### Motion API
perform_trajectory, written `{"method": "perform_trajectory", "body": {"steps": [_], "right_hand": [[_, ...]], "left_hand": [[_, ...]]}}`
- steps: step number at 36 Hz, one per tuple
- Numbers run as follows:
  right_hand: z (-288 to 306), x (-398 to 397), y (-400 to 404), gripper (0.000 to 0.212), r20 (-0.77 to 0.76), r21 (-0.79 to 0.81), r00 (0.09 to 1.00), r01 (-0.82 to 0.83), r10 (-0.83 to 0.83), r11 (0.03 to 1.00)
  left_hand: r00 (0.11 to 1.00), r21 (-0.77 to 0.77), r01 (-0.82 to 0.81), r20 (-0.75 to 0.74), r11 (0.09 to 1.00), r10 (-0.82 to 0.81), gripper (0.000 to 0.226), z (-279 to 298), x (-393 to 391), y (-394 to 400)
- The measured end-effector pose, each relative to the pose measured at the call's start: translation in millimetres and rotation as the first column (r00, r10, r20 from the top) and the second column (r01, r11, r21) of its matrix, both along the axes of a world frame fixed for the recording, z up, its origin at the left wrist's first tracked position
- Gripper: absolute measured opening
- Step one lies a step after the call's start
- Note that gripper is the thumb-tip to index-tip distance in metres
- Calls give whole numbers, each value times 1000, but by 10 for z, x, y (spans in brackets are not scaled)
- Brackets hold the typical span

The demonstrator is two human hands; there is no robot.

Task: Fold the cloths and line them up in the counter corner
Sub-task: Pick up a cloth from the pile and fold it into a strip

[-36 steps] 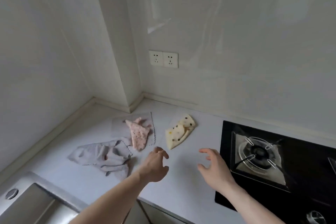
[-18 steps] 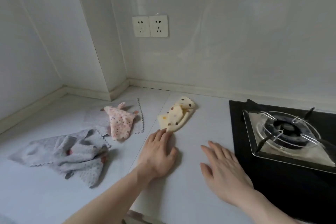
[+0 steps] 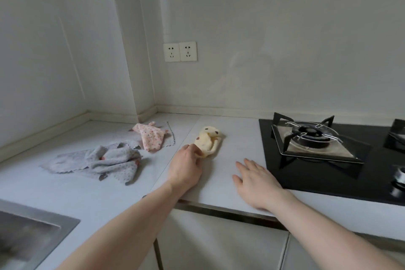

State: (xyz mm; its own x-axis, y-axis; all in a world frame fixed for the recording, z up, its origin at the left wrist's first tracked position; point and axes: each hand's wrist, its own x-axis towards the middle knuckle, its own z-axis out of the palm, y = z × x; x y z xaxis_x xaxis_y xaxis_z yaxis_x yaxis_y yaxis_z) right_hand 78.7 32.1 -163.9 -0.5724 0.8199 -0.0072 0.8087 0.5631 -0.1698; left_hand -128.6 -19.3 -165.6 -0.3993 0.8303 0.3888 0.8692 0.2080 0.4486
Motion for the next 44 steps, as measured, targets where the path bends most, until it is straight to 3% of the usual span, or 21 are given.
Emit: {"method": "perform_trajectory", "body": {"steps": [5, 8, 12, 15, 21, 30, 37, 44], "right_hand": [[172, 176, -493, 58, -30, -67, 999, 26, -29, 997], [302, 268, -675, 69, -186, -186, 979, 52, -88, 981], [506, 350, -956, 62, -411, -313, 898, 20, -154, 950], [634, 366, -1201, 55, -543, -315, 824, -20, -163, 949], [839, 314, -1617, 50, -668, -248, 734, -64, -123, 967], [1035, 267, -1936, 41, -755, -185, 648, -71, -96, 980], [1226, 341, -1961, 14, -715, -173, 695, -68, -78, 983], [1428, 528, -1918, 34, -717, -219, 693, -128, -70, 967]], "left_hand": [[995, 104, 61, 75, 993, -69, 20, 190, 180, -462], [976, 116, 71, 199, 991, -93, 27, 466, 235, -693], [910, 155, 61, 396, 986, -118, 19, 851, 301, -972], [873, 176, 59, 468, 983, -136, 13, 1070, 348, -1150], [786, 174, 158, 574, 972, -230, 26, 1332, 452, -1407], [727, 167, 250, 618, 954, -299, 32, 1568, 668, -1665], [723, 123, 295, 619, 948, -306, 34, 1776, 759, -1764], [800, 9, 343, 521, 939, -297, 40, 1933, 646, -1774]]}}
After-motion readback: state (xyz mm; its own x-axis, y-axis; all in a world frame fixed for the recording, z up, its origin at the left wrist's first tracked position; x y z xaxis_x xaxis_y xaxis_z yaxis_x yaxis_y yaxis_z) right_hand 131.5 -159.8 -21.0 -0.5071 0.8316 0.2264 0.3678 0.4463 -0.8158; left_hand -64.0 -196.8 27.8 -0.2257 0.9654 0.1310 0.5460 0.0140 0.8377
